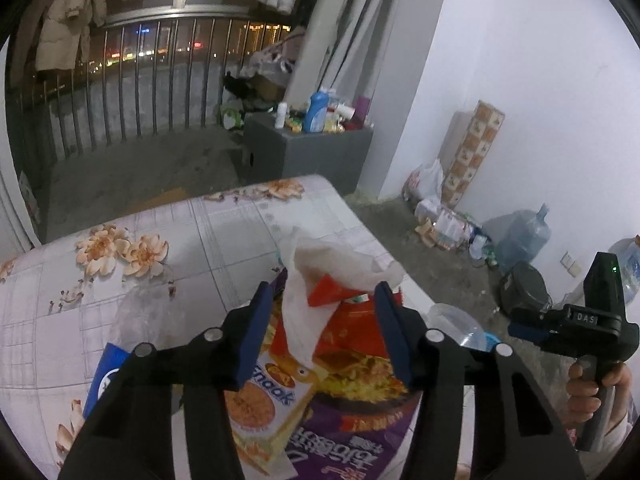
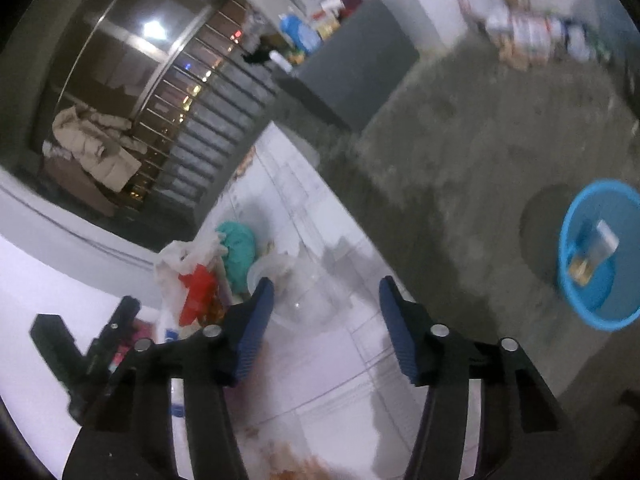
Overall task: Collect trash
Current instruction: 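Grasp the white tissue with the left tool while the right tool grasps the clear bowl rim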
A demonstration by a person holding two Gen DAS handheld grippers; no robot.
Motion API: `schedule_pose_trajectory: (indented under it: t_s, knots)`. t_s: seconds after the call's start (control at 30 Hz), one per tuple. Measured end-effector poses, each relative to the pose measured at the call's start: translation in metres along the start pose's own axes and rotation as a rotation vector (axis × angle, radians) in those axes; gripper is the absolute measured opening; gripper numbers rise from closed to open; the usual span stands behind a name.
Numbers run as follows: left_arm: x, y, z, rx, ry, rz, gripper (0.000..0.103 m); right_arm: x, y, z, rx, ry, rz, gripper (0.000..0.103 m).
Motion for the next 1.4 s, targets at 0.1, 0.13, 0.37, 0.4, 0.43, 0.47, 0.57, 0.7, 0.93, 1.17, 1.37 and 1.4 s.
schedule_pose_trajectory:
  t_s: [0.1,0.13,0.37,0.4,0.43,0.47,0.57,0.7,0.93,1.17,1.37,1.4]
  knots:
    - [0.001,0.001,0.01,-0.004,0.021,0.005,0.046,0.002,-0.007,0.009,-0.041,0.036,0.084,0.048]
    - [0.001,0.002,0.014,-0.008,0.028,0.007,0.046,0.002,-0.011,0.011,-0.042,0.041,0.112,0.047]
    - [0.006,0.001,0.034,-0.019,0.063,0.031,0.037,0.018,-0.022,0.027,-0.035,0.118,0.216,0.039]
    - [0.007,0.001,0.035,-0.02,0.067,0.034,0.035,0.022,-0.022,0.029,-0.032,0.133,0.215,0.039]
    - [0.009,0.0,0.038,-0.02,0.074,0.039,0.035,0.025,-0.02,0.031,-0.029,0.149,0.212,0.039]
    - [0.01,0.0,0.039,-0.021,0.078,0.04,0.034,0.027,-0.019,0.032,-0.025,0.16,0.208,0.039]
    - [0.013,0.001,0.043,-0.025,0.089,0.042,0.03,0.033,-0.013,0.036,-0.024,0.192,0.186,0.036]
    - [0.015,0.003,0.045,-0.03,0.095,0.041,0.025,0.036,-0.004,0.038,0.012,0.208,0.118,0.034]
    - [0.015,0.004,0.046,-0.031,0.094,0.039,0.014,0.043,-0.001,0.04,0.047,0.211,0.059,0.007]
    - [0.013,0.005,0.041,-0.019,0.073,0.029,0.007,0.029,0.01,0.036,0.056,0.152,-0.021,0.0]
    - [0.007,0.003,0.031,-0.012,0.037,0.035,0.006,0.019,0.018,0.031,0.064,0.097,-0.092,0.0]
    - [0.006,0.004,0.031,-0.014,0.035,0.036,0.006,0.017,0.02,0.031,0.049,0.094,-0.088,0.002]
Point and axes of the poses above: each gripper's, at about its wrist camera, not at the fingertips, and z roughly the way its jaws point, y to its left, x to its underside, the point moved 9 cm from there along z, roughly the way its jaws point, and after that the axes turned 14 degrees about -x, right-handed, at the moved point
